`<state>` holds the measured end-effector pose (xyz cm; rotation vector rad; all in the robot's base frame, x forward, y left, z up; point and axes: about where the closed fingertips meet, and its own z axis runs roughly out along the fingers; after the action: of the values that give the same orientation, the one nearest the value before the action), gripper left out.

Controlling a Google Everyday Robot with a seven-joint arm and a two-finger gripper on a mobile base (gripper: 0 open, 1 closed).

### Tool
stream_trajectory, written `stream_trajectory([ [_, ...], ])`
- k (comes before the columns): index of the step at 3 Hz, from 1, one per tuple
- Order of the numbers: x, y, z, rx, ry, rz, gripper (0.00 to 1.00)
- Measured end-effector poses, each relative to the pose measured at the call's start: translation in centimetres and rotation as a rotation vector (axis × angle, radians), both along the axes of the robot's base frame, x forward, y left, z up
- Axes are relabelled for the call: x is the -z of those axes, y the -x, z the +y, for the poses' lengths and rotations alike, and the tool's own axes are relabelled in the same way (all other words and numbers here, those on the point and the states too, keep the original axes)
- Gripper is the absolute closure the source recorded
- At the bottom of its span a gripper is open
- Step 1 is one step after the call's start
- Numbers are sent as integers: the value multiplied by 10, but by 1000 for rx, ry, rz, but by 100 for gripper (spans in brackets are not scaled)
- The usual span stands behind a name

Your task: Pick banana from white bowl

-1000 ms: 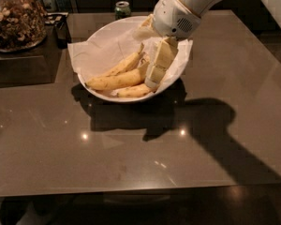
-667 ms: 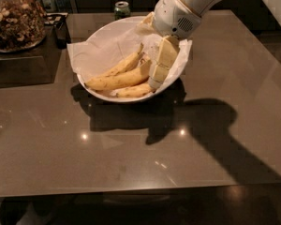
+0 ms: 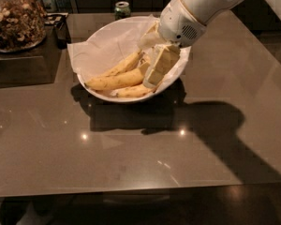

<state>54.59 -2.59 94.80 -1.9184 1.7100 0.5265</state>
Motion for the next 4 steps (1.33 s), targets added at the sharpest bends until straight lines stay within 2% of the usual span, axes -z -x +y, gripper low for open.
stream_trajectory([
  [3,12,-39,22,-48,-46,14,22],
  [4,23,-48,28,-43,-80,25,18],
])
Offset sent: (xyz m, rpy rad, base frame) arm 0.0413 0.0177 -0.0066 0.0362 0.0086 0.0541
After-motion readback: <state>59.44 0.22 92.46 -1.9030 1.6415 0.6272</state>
